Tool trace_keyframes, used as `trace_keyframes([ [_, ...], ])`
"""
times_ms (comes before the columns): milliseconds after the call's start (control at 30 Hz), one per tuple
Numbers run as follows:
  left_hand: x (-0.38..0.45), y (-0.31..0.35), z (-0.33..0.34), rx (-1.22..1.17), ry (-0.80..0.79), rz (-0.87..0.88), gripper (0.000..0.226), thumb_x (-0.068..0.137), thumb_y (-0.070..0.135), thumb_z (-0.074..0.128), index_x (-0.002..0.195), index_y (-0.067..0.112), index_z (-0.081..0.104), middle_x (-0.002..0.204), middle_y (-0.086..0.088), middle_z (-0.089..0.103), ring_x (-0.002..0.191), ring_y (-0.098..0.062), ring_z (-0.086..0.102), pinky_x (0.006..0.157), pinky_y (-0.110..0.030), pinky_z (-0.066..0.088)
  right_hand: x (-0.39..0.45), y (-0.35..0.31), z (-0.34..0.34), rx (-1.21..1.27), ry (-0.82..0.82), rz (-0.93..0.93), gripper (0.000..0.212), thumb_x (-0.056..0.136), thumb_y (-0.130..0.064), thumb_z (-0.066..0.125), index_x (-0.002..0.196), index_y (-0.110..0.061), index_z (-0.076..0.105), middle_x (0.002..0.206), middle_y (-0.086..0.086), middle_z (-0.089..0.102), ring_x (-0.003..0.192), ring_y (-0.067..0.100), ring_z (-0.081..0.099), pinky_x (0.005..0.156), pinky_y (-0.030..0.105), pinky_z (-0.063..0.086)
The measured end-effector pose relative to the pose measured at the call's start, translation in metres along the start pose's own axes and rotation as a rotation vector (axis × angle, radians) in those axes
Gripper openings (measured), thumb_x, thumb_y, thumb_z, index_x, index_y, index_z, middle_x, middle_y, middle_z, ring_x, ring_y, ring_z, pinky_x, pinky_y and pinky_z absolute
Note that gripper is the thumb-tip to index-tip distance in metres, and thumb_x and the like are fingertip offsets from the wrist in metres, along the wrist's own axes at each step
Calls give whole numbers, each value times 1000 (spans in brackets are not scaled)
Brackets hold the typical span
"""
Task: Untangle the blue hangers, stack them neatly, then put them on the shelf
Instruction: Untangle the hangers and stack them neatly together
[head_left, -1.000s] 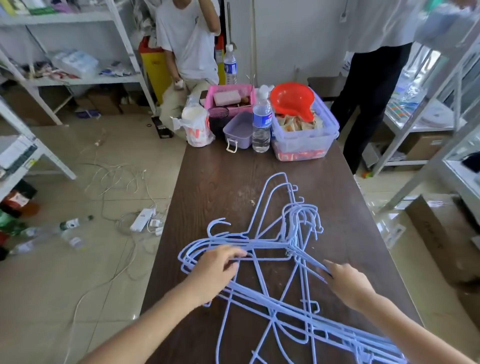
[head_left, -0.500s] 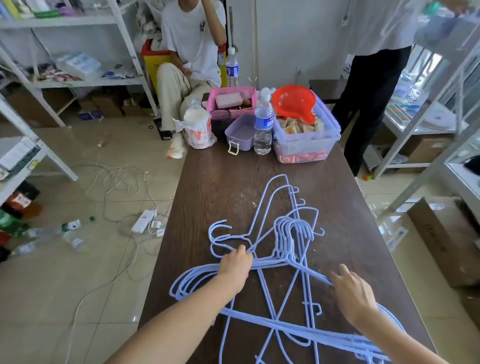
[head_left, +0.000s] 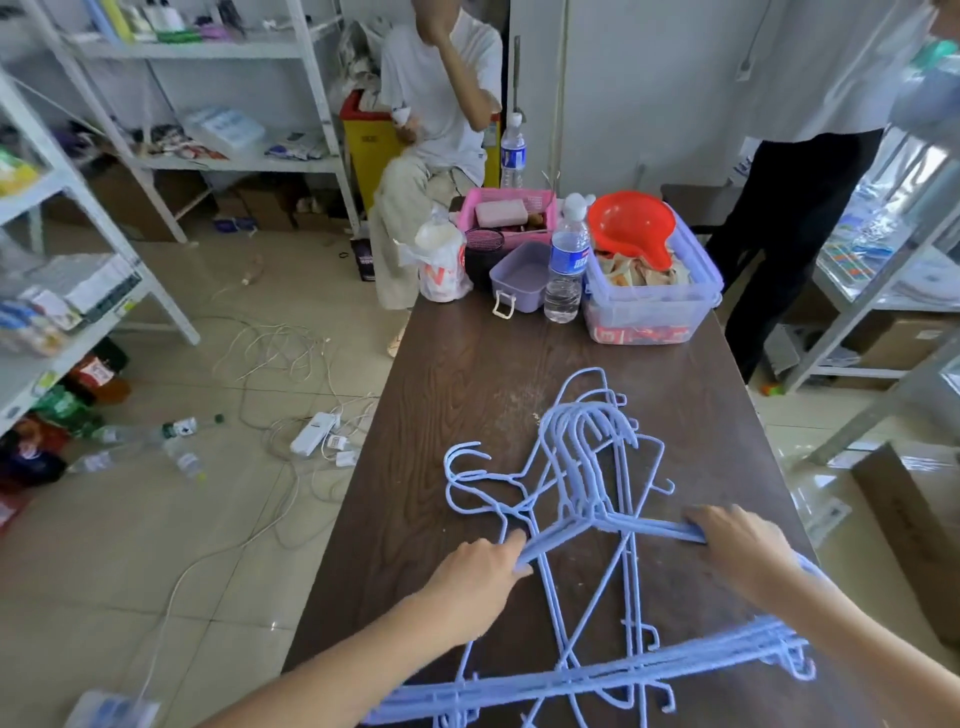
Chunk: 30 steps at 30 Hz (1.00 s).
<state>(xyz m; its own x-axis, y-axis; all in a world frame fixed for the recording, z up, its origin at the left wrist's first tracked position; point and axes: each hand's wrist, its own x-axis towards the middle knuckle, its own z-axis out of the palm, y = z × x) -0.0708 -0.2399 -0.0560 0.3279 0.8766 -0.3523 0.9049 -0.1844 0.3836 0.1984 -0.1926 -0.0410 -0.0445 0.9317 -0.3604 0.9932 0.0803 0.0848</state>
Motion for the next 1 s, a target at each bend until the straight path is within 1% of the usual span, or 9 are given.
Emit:
trace_keyframes([
  [167, -14, -5, 20, -172, 75, -280, 27, 90, 27, 51, 110, 10, 45, 114, -13, 57, 103, -32, 57, 85, -37, 42, 63, -33, -42, -83, 101, -208, 13, 83, -16, 54, 89, -25, 47, 106, 4, 64, 100, 29, 62, 66, 33, 43],
  [267, -15, -12, 44, -57, 4, -426, 28, 89, 20, 50, 115, 9, 45, 127, -10, 43, 116, -27, 50, 97, -32, 37, 96, -67, -32, -138, 71, -383, 29, 85, -8, 51, 113, -15, 50, 123, 7, 50, 120, 28, 44, 79, 40, 48],
  [367, -11, -21, 51, -109, 15, -509, 26, 88, 33, 49, 108, 17, 49, 124, -6, 53, 118, -21, 48, 101, -28, 34, 112, -81, -6, -274, 21, -412, 38, 90, -23, 48, 126, -11, 42, 133, 12, 41, 128, 29, 30, 98, 46, 38],
  [467, -7, -22, 52, -347, 4, -584, 34, 80, 41, 58, 101, 15, 55, 110, -2, 65, 106, -20, 60, 92, -29, 46, 119, -81, 6, -327, 27, -475, 35, 90, -18, 43, 124, -10, 43, 130, 13, 49, 126, 25, 37, 106, 43, 28],
  [567, -6, -15, 54, -355, -40, -573, 32, 85, 35, 55, 104, 10, 55, 112, -6, 66, 106, -25, 61, 89, -29, 47, 120, -77, -3, -324, 9, -531, 30, 89, -20, 48, 117, -10, 50, 124, 10, 55, 118, 27, 51, 101, 37, 34],
  [700, -8, 2, 50, -396, 48, -607, 39, 90, 30, 44, 124, 14, 41, 115, -15, 64, 109, -32, 59, 89, -34, 47, 125, -71, -32, -301, 89, -607, 32, 87, -21, 52, 118, -14, 48, 120, 7, 55, 114, 25, 53, 93, 37, 40],
  [800, 0, 20, 37, -604, 167, -611, 27, 87, 23, 44, 113, 17, 50, 107, -15, 67, 100, -34, 64, 85, -38, 54, 142, -78, -64, -235, 212, -620, 28, 83, -5, 50, 109, -13, 51, 113, 7, 57, 110, 26, 55, 85, 38, 42],
  [867, 13, 31, 31, -673, 174, -611, 20, 85, 20, 46, 103, 18, 54, 107, -11, 64, 105, -31, 62, 88, -36, 52, 159, -90, -77, -252, 235, -612, 29, 82, -2, 50, 109, -12, 51, 111, 9, 58, 107, 28, 56, 83, 37, 43],
  [1000, 38, 45, 35, -485, -8, -639, 54, 84, 36, 55, 127, 11, 35, 133, -11, 35, 130, -26, 34, 104, -35, 36, 180, -117, -55, -497, 91, -645, 47, 85, -10, 54, 129, -15, 38, 127, 10, 51, 121, 29, 47, 102, 39, 34],
])
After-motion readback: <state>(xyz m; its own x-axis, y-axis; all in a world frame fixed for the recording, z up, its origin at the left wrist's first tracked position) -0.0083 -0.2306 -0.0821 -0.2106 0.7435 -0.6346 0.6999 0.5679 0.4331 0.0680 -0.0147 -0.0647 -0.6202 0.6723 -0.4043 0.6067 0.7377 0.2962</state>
